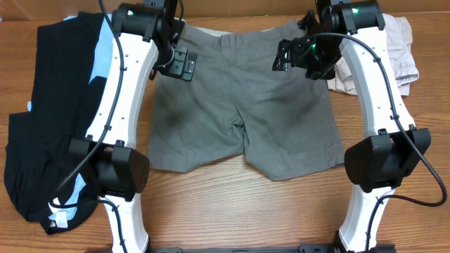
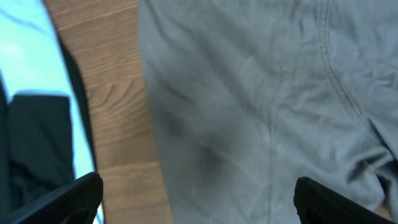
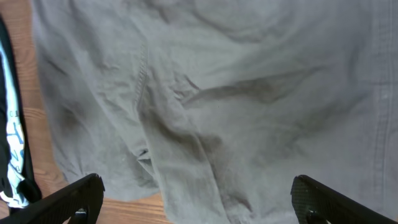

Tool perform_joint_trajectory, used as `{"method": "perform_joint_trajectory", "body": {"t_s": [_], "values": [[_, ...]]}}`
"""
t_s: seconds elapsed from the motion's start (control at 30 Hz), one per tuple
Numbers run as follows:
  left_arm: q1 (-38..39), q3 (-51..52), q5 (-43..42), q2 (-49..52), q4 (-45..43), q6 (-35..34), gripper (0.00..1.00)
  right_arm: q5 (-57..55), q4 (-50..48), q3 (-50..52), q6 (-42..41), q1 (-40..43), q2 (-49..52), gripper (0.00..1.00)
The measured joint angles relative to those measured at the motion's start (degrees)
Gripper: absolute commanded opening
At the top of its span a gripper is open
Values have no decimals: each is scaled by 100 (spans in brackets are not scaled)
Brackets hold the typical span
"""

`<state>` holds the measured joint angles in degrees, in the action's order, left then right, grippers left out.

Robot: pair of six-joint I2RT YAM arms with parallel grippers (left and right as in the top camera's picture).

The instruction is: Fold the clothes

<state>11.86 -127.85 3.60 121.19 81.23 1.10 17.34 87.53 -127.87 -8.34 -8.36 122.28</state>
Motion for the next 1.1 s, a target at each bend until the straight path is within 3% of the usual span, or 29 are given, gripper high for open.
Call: {"method": "perform_joint_trajectory", "body": {"t_s": [0.37,0.53,1.1], "values": [[-214,254,-109,44,-1329,131,100,-33,-1113,2076,-393,-643,-2,95],[-221,258,-127,44,-1537,345,100,-44,-1615,3174,-719,-813,-2,95],[-221,258,-153,334,-1779,472,100,-109,-2728,4852,-1215,-411,-498,98]]}}
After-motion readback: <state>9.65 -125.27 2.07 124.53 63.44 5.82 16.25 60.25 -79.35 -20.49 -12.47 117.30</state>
